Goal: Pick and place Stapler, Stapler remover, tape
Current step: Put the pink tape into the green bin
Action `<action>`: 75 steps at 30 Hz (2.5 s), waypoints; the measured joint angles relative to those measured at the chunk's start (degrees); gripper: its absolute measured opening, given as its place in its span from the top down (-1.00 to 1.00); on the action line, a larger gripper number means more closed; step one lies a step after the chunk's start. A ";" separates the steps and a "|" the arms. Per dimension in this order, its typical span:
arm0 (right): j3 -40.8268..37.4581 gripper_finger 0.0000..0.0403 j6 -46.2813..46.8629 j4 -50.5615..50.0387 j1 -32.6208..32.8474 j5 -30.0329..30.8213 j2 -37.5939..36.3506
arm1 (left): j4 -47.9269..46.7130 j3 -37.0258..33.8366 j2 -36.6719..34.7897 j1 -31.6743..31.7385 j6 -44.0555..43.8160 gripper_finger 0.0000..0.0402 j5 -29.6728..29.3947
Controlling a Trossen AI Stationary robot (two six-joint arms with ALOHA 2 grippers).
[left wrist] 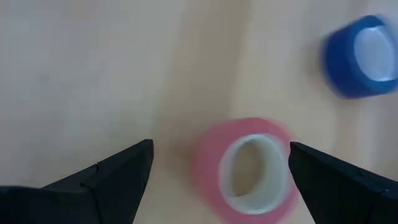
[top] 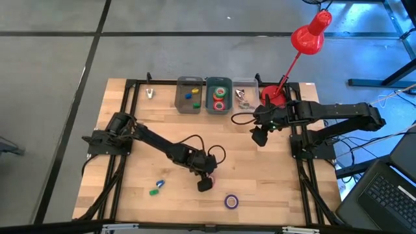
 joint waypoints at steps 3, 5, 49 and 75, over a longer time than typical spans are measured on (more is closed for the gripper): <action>0.00 -0.06 -0.03 -0.37 0.01 0.00 0.00 | -3.14 -0.02 -0.02 -0.03 -0.04 -0.80 -2.84; 0.00 -0.06 -0.20 -0.35 0.02 0.00 0.00 | -4.29 -0.02 -0.07 -0.07 0.44 -0.80 -3.87; 0.00 -0.06 3.54 -1.88 0.02 1.69 -2.76 | -9.91 -0.21 -13.48 12.24 8.54 0.84 0.25; 0.00 -0.06 16.57 -1.59 -0.13 17.22 -7.61 | -23.62 34.34 9.40 51.78 45.92 0.84 13.62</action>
